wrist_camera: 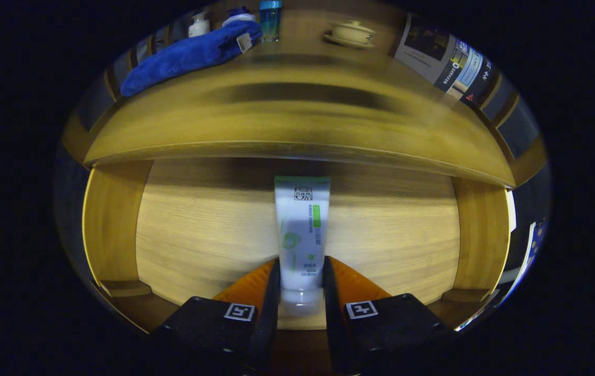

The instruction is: Pull open the drawer, take out the items inside it, and place them on the countertop above the cabinet.

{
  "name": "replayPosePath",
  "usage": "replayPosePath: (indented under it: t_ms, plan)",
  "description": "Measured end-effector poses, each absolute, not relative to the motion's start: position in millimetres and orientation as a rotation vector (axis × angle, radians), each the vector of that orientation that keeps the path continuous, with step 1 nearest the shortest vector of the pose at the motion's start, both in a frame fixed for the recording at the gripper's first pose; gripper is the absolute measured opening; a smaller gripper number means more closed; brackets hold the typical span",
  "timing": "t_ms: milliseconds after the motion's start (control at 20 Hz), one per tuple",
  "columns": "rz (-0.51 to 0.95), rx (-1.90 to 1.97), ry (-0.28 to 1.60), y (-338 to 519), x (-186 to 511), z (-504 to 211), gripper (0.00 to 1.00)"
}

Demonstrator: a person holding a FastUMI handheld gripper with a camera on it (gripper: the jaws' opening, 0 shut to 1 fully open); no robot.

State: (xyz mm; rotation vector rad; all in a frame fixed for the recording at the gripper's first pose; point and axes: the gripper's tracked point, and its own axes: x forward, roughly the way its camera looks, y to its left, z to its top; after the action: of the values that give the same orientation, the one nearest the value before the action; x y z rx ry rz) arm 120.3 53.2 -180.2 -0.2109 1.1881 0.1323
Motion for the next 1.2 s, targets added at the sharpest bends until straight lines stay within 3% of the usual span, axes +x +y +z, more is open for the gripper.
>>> replayPosePath:
  t_ms: [750, 1200]
  plan:
    - [0.164, -0.181, 1.099, 37.6, 75.7, -67.4, 0.49]
    - [0.118, -0.174, 0.978, 29.0, 141.5, -2.1, 0.49]
